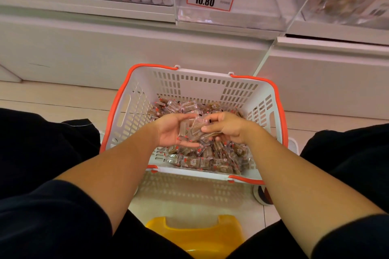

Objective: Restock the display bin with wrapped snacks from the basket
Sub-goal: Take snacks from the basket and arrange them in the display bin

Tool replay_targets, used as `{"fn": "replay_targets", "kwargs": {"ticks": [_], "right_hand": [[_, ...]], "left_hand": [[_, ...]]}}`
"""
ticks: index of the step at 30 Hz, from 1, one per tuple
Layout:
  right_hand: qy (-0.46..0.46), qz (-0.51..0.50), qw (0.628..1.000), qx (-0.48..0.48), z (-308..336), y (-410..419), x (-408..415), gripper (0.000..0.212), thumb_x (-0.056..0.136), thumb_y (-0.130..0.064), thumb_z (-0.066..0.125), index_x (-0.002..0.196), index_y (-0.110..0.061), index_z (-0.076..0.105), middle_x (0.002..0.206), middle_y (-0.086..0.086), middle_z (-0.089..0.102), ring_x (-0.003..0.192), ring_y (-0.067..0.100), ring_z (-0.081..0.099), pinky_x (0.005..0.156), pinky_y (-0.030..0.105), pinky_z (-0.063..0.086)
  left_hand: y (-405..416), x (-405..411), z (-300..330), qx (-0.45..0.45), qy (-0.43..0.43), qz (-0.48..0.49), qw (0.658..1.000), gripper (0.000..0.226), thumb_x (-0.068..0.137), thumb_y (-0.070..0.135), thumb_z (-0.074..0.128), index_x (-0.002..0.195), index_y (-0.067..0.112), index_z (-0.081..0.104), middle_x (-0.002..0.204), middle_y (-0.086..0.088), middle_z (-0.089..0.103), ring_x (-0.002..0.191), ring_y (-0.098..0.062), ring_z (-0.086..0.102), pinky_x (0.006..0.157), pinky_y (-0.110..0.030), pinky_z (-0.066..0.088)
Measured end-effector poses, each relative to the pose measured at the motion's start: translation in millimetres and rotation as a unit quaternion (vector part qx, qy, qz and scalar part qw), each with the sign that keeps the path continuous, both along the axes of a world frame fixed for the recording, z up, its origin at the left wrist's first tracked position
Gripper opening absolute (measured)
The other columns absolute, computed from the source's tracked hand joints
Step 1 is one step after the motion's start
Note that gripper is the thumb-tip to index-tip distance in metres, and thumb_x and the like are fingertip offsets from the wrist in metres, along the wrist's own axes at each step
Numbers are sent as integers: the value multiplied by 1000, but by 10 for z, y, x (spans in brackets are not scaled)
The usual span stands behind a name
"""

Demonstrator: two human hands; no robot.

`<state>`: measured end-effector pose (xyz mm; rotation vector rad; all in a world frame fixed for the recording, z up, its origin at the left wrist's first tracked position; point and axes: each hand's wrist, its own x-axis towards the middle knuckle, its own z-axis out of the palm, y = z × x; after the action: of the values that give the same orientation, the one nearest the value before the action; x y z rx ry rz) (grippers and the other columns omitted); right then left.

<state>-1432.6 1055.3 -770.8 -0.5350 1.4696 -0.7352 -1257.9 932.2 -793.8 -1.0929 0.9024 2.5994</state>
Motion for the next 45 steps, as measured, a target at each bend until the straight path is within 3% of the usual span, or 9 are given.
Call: {"fn": "replay_targets", "kwargs": {"ticks": [3, 6, 11, 18, 25, 30, 34, 39, 45], "right_hand": [[77, 3, 997, 1, -21, -19, 48, 37, 79, -8, 81, 114, -17, 70, 91, 2, 77, 68, 13, 70, 50, 22, 51], [136, 9, 991, 12, -13, -36, 34, 30, 76, -7, 83, 100, -21, 71, 89, 4, 76, 63, 12, 69, 46, 20, 48], [44, -125, 989, 71, 8, 2, -87, 12, 86, 3, 70, 94, -6, 67, 76, 9, 73, 48, 11, 64, 38, 16, 46], [-37, -164, 984, 54, 44, -43, -79, 22, 80, -20, 80, 93, -3, 74, 82, 8, 74, 62, 12, 64, 51, 16, 54], [-42, -96, 994, -18, 165, -51, -265, 42, 81, 14, 68, 117, -8, 67, 113, 16, 70, 98, 31, 71, 82, 40, 61], [26, -78, 992, -96, 204, -115, -261, 46, 72, 17, 75, 112, -6, 68, 93, 12, 76, 86, 25, 75, 69, 33, 62], [92, -9, 986, -135, 237, -176, -210, 44, 73, 9, 79, 104, -21, 75, 103, 3, 76, 97, 19, 73, 86, 33, 59], [120, 66, 979, -154, 302, -266, -167, 63, 82, 4, 73, 134, -28, 58, 140, -7, 56, 133, 7, 48, 110, 28, 41], [105, 117, 974, -164, 491, -251, -142, 70, 82, 4, 73, 142, -23, 50, 146, -1, 52, 132, 8, 48, 106, 23, 43]], "left_hand": [[44, -66, 36, -58, -35, -41, 997, 46, 86, 52, 64, 118, 18, 67, 112, -12, 70, 104, -31, 68, 90, -52, 55], [87, -73, 9, -123, -59, -59, 989, 23, 91, 25, 66, 113, 20, 61, 97, -10, 75, 88, -25, 73, 85, -44, 58], [86, -79, -12, -124, -86, -27, 988, 15, 97, 20, 59, 108, 10, 60, 78, -8, 74, 70, -18, 71, 66, -33, 59], [96, -121, 76, -33, -54, 20, 998, 26, 96, 13, 59, 121, 4, 59, 118, -22, 65, 96, -33, 71, 69, -39, 60], [-49, -56, 64, 1, -14, 106, 994, 32, 84, 2, 63, 115, 4, 57, 100, -22, 73, 92, -35, 71, 72, -45, 61], [-14, -69, 116, 21, 21, 66, 997, 37, 86, 13, 65, 123, 7, 62, 122, -20, 66, 112, -35, 65, 83, -58, 55], [13, -135, 255, 37, 49, 33, 998, 28, 87, 20, 64, 109, 5, 72, 110, -19, 70, 104, -34, 69, 77, -43, 60], [-5, -158, 376, 37, 66, -12, 997, 34, 90, 8, 58, 123, -3, 58, 122, -27, 64, 112, -37, 65, 78, -38, 61], [-44, -225, 579, -81, 9, -100, 992, 38, 74, 14, 74, 109, 1, 67, 111, -18, 72, 101, -24, 72, 68, -24, 61]]}}
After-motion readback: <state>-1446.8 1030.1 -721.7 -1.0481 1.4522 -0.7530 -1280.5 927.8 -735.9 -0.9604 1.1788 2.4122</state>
